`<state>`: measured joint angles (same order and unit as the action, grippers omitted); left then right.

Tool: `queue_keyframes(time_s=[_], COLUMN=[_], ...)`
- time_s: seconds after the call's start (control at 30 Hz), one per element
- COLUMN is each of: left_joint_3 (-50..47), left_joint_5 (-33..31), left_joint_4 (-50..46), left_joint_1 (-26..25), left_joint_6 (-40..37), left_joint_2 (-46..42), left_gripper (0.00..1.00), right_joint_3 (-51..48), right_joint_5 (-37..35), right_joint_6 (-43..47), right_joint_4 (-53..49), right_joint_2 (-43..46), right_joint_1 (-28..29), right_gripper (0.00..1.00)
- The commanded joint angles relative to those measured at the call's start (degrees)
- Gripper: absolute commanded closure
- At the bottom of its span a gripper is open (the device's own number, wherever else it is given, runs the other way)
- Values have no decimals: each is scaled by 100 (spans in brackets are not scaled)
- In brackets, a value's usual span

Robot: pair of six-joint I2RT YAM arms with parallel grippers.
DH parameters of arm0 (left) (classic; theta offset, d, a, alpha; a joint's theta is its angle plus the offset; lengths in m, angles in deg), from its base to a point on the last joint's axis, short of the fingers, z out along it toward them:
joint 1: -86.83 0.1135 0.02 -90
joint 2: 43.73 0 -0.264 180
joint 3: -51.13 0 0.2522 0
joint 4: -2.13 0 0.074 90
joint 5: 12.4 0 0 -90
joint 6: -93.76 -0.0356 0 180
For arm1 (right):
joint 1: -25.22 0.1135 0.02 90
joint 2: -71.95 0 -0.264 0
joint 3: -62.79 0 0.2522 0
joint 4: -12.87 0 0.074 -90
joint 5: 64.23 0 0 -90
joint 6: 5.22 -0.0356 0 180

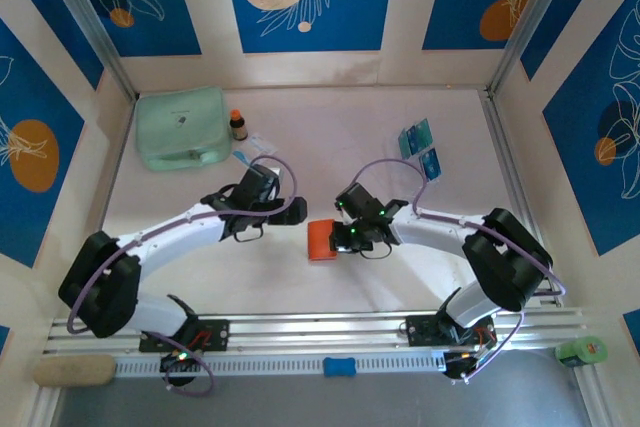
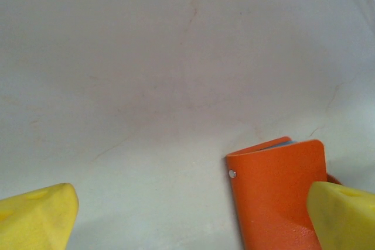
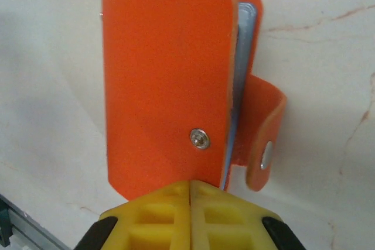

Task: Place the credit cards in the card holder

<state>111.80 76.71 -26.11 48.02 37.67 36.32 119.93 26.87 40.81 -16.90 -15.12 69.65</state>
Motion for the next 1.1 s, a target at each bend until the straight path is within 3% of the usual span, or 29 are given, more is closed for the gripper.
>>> queue_keyframes(time_s=[0.0, 0.77, 1.07], left_joint_3=[184, 308, 455], left_joint_5=[170, 13, -852], left_joint_4=[-17, 306, -387], left_joint_1=[-138, -947, -1141], left_joint_6=[-256, -545, -684], left_joint_2=[204, 1211, 1591], left_gripper=[0, 0, 0], right_joint_3=[-118, -242, -132], right_joint_5=[145, 180, 141], right_joint_6=[-96, -174, -4], right_joint_4=[247, 291, -153], right_joint_2=[-130, -145, 470], right_joint_1=[-31, -48, -421], right_gripper=[93, 95, 95])
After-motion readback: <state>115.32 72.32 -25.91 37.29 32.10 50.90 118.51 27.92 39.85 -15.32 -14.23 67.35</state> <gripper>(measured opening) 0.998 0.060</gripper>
